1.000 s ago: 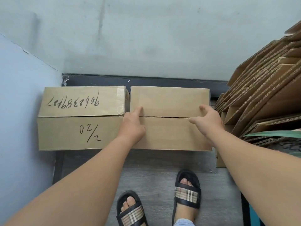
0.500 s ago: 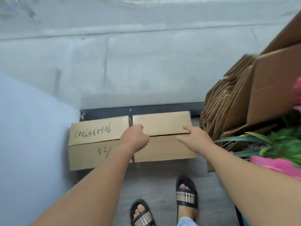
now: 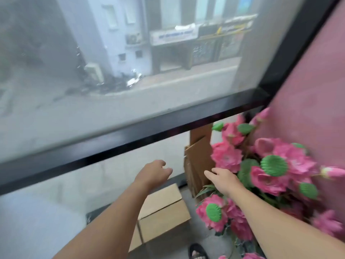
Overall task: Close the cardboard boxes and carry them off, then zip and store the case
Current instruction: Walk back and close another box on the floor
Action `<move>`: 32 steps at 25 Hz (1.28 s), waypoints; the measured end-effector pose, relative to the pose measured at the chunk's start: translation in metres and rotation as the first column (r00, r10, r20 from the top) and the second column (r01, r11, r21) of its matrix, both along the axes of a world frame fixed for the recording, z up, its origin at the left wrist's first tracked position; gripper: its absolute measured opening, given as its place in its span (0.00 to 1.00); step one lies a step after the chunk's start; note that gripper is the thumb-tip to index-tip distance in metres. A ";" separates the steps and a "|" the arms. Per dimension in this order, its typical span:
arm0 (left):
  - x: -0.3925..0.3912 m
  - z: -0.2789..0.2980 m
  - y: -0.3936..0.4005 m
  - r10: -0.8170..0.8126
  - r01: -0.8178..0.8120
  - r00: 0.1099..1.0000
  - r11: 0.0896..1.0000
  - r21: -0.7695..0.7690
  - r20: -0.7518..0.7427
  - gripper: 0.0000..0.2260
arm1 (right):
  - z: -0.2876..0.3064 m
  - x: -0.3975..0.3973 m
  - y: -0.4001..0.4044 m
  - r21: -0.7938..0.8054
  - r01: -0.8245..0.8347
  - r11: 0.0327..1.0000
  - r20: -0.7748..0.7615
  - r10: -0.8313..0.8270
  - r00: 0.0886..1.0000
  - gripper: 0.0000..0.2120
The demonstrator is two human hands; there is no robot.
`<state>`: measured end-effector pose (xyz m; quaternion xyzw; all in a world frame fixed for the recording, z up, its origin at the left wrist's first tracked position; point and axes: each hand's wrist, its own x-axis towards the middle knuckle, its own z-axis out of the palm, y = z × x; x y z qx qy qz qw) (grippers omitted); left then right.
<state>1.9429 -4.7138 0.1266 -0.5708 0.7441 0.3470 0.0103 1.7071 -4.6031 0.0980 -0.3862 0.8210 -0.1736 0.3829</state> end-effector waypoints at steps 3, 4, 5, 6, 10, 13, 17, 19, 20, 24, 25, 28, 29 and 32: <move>-0.042 0.045 0.014 -0.198 0.197 0.980 0.978 -0.065 -0.020 0.20 | 0.044 -0.023 0.052 -0.029 0.176 0.984 -0.012 -0.176 0.984 0.32; -0.060 0.058 0.024 -0.270 0.268 0.962 0.962 -0.059 -0.031 0.21 | 0.058 -0.030 0.075 -0.040 0.237 0.971 -0.016 -0.238 0.971 0.32; -0.078 0.070 0.036 -0.338 0.335 0.940 0.941 -0.051 -0.049 0.22 | 0.070 -0.036 0.098 -0.054 0.301 0.952 -0.018 -0.303 0.953 0.32; -0.097 0.080 0.049 -0.406 0.404 0.912 0.914 -0.047 -0.058 0.22 | 0.080 -0.042 0.122 -0.069 0.363 0.929 -0.021 -0.365 0.931 0.33; -0.170 0.101 0.115 -0.637 0.633 0.770 0.770 -0.074 -0.033 0.14 | 0.104 -0.060 0.225 -0.111 0.562 0.820 -0.016 -0.567 0.824 0.30; -0.227 0.111 0.186 -0.790 0.784 0.612 0.612 -0.103 -0.028 0.16 | 0.116 -0.073 0.316 -0.132 0.705 0.697 -0.031 -0.714 0.700 0.22; -0.302 0.118 0.300 -0.952 0.945 0.302 0.292 -0.150 0.048 0.13 | 0.121 -0.091 0.446 -0.201 0.845 0.496 0.040 -0.857 0.513 0.22; -0.337 0.120 0.361 -0.987 0.959 0.110 0.074 -0.274 0.118 0.12 | 0.122 -0.096 0.509 -0.218 0.897 0.383 0.023 -0.917 0.397 0.30; -0.353 0.123 0.398 -0.990 0.956 0.035 -0.006 -0.294 0.134 0.12 | 0.121 -0.097 0.545 -0.215 0.916 0.338 0.011 -0.937 0.349 0.30; -0.403 0.118 0.546 -0.959 0.958 -0.168 -0.213 -0.191 0.227 0.17 | 0.117 -0.097 0.680 -0.200 0.971 0.131 0.053 -0.988 0.144 0.22; -0.415 0.116 0.581 -0.957 0.960 -0.195 -0.231 -0.156 0.217 0.17 | 0.119 -0.093 0.710 -0.215 0.974 0.073 0.062 -0.994 0.088 0.22; -0.430 0.118 0.669 -0.957 0.953 -0.263 -0.278 -0.123 0.124 0.17 | 0.125 -0.078 0.784 -0.198 0.975 -0.099 0.084 -0.993 -0.083 0.31; -0.433 0.117 0.698 -0.961 0.955 -0.267 -0.274 -0.114 0.074 0.18 | 0.125 -0.073 0.807 -0.185 0.972 -0.145 0.084 -0.988 -0.131 0.33; -0.449 0.116 0.781 -0.936 0.936 -0.349 -0.347 -0.055 -0.046 0.18 | 0.120 -0.069 0.871 -0.158 0.960 -0.233 0.050 -0.973 -0.227 0.33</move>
